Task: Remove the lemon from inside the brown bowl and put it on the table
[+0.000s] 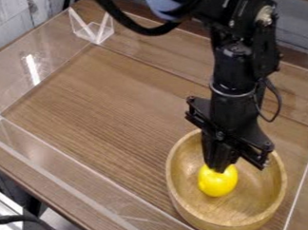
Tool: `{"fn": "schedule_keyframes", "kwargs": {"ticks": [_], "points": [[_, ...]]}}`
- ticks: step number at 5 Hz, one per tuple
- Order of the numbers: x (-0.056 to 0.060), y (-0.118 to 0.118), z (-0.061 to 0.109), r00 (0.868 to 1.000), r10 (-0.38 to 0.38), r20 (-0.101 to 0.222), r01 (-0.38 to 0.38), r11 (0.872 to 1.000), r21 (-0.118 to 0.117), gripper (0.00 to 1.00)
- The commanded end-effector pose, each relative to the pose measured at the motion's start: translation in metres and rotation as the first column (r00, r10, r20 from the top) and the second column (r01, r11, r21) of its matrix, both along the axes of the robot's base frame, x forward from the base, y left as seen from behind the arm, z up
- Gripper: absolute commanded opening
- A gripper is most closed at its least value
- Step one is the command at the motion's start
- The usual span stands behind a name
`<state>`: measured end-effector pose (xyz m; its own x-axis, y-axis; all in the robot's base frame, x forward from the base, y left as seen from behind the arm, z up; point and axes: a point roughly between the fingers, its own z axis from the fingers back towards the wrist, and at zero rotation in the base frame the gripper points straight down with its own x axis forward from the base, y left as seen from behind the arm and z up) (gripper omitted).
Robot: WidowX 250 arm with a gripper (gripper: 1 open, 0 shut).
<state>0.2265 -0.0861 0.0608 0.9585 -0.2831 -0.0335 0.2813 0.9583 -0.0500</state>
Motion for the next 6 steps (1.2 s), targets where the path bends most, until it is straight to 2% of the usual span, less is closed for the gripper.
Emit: {"fn": "schedule_keyframes", "kwargs": {"ticks": [1,2,3,4,5,6], "points": [[0.005,0.004,-0.002,1.0,-0.003,0.017,0.003,1.0,0.003,1.0],[0.005,0.005,0.001,1.0,-0.009,0.015,0.008,1.0,0.006,0.0],[0.0,0.006,-0.003,1.0,-0.024,0.011,0.024,1.0,0.007,1.0],[-0.004,0.006,-0.007,0.999,-0.04,0.008,0.039,0.999,0.01,1.0],[-0.003,0.005,-0.014,0.999,-0.045,0.019,0.045,0.999,0.003,1.0],[-0.003,0.004,-0.018,0.998,-0.056,0.028,0.056,0.998,-0.003,0.0]]}}
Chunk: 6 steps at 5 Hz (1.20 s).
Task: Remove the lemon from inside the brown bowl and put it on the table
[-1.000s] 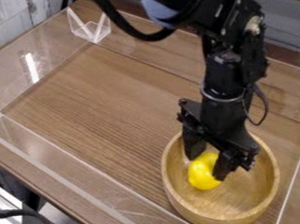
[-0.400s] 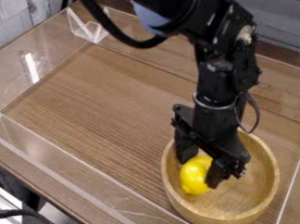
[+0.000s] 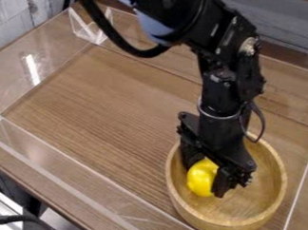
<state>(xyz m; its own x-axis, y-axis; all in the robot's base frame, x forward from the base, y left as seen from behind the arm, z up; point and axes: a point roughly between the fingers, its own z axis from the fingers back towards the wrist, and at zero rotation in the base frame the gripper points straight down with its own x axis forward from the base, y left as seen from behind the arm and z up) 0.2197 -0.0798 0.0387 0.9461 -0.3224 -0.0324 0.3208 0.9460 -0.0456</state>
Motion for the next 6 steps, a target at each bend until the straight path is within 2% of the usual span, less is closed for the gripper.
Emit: {"fn": "schedule_keyframes", "kwargs": {"ticks": [1,6], "points": [[0.0049,-0.0025,0.0037,0.999,-0.02,0.036,0.02,1.0,-0.016,0.0],[0.0083,-0.0031,0.005,0.997,-0.028,0.074,0.031,0.999,-0.039,0.0]]}}
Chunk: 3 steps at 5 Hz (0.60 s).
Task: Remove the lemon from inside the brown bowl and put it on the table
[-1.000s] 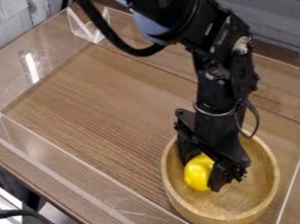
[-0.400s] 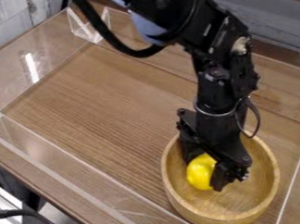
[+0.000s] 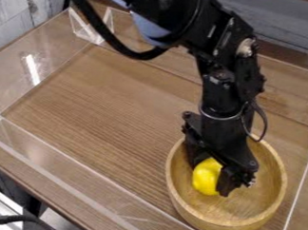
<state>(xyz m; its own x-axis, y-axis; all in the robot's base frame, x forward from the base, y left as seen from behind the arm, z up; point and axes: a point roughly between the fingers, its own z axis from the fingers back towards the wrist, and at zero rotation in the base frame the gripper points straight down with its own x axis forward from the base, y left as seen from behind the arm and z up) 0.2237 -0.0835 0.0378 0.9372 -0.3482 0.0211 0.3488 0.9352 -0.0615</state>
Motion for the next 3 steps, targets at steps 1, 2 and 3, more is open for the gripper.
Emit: {"fn": "schedule_keyframes", "kwargs": {"ticks": [1,2,3], "points": [[0.005,0.0009,0.0067,0.999,0.001,0.036,0.0,1.0,-0.011,0.0],[0.0057,0.0011,0.0073,0.999,0.003,0.043,-0.002,1.0,-0.014,0.0],[0.0064,0.0012,0.0081,0.999,0.004,0.049,-0.004,1.0,-0.016,0.0]]}}
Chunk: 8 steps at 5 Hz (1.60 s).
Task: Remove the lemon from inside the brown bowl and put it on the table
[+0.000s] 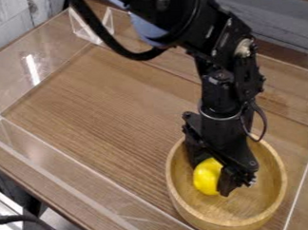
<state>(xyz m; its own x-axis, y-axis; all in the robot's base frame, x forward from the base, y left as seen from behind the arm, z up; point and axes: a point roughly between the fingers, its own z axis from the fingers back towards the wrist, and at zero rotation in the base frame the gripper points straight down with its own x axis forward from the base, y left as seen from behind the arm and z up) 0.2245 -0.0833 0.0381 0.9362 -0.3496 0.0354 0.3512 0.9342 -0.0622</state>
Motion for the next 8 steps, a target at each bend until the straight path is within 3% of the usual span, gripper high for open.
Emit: {"fn": "schedule_keyframes", "kwargs": {"ticks": [1,7,8], "points": [[0.006,0.001,0.009,0.999,0.007,0.042,-0.007,1.0,-0.011,0.0],[0.011,0.003,0.015,0.997,0.016,0.072,-0.015,1.0,-0.012,0.0],[0.011,0.005,0.023,0.997,0.027,0.067,-0.026,1.0,-0.003,0.0]]}}
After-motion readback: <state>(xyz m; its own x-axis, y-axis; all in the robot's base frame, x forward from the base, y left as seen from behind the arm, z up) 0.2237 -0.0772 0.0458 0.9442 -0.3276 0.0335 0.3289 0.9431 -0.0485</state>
